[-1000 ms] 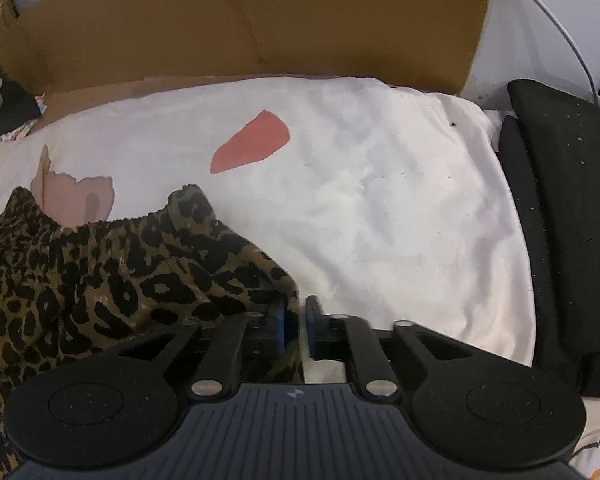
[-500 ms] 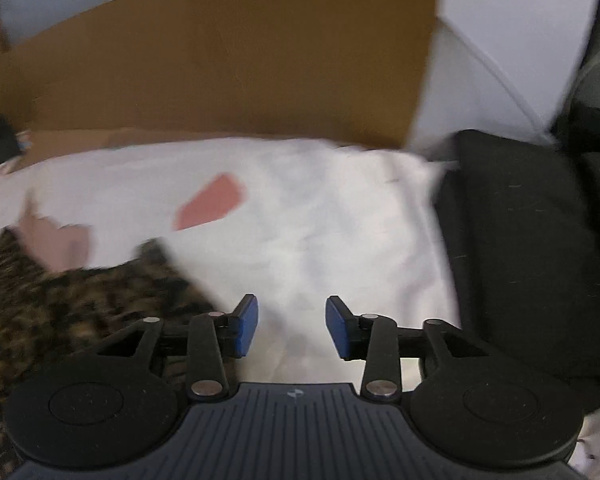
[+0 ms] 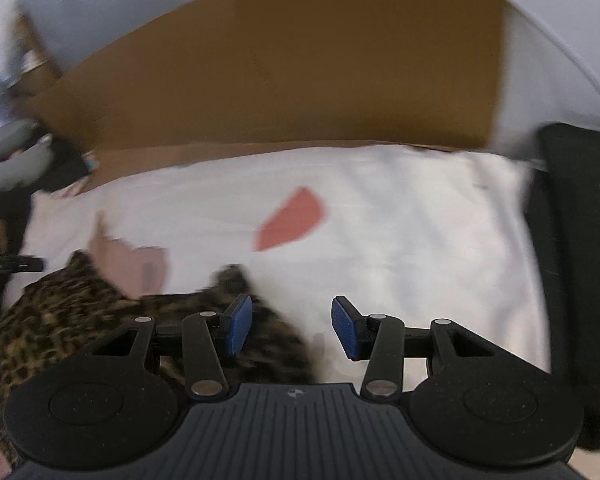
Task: Fold clothes
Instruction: 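Move both open grippers to the elastic waistband of the leopard garment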
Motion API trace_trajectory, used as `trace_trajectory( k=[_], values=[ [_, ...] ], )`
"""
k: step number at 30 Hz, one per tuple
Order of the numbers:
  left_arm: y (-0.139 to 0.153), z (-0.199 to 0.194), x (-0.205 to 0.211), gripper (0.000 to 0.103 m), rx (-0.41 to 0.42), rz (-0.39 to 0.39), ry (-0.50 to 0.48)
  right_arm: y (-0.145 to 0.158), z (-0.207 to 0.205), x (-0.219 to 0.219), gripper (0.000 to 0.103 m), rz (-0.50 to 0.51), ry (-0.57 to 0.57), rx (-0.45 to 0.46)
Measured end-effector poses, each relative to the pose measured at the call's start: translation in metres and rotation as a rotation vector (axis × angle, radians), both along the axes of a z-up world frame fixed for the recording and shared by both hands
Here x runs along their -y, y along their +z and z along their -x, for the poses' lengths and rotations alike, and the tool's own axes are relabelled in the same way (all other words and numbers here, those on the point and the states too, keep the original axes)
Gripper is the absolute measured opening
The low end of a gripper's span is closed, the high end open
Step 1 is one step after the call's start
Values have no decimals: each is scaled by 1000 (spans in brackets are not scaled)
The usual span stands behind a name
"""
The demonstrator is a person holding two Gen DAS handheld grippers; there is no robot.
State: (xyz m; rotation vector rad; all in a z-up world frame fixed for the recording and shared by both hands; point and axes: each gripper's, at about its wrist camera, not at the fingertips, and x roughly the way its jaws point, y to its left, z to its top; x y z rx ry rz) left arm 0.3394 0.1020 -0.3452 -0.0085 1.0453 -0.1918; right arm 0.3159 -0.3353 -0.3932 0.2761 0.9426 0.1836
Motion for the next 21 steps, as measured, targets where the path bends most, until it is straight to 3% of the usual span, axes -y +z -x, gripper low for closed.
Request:
trace_trajectory(
  k=[3,8,12,15,21],
  values=[
    [-5,0,9,66,4,-21,-68,-3,-13,-14,51,-1,18,-14],
    [-13,-5,16,71,-1,21,-120,-11,-22,-23,52,17,64,-37],
    [-25,-5,27,81,9,-39,-185,-19,-19,-29,53,45,143,-47],
    [-34,-6,30,81,-1,-61,-221,-21,-18,-39,53,155,234,-41],
    [-35,-8,28,72,-16,-35,-258,-27,-23,-36,53,237,285,-71]
  ],
)
